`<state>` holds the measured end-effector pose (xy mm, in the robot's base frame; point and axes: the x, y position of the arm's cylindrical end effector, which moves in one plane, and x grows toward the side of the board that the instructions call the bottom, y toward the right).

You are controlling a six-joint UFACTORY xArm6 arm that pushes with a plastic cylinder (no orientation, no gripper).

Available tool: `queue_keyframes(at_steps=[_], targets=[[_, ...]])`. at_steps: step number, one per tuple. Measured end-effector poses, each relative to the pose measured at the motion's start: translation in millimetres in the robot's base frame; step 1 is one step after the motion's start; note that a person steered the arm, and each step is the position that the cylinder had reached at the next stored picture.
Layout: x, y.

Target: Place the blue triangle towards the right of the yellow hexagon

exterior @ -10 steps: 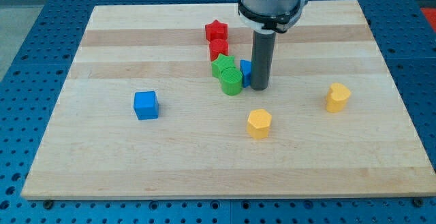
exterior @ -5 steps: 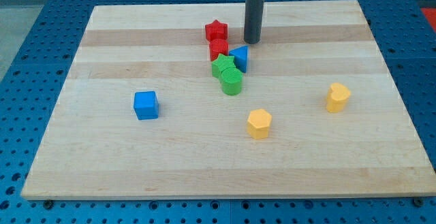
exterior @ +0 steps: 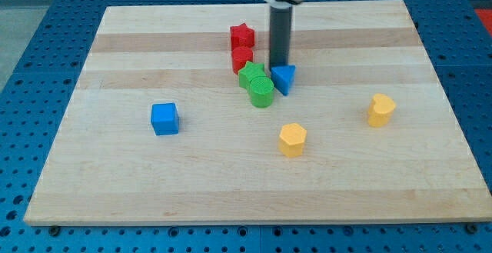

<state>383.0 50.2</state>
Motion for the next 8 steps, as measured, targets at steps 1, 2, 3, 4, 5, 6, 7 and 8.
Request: queue_keyframes(at_steps=[1, 2, 3, 4, 5, 6, 7, 8], targets=[[31, 15], [83, 15], [105, 15], [114, 15], [115, 15], [114, 26], [113, 48], [120, 75]])
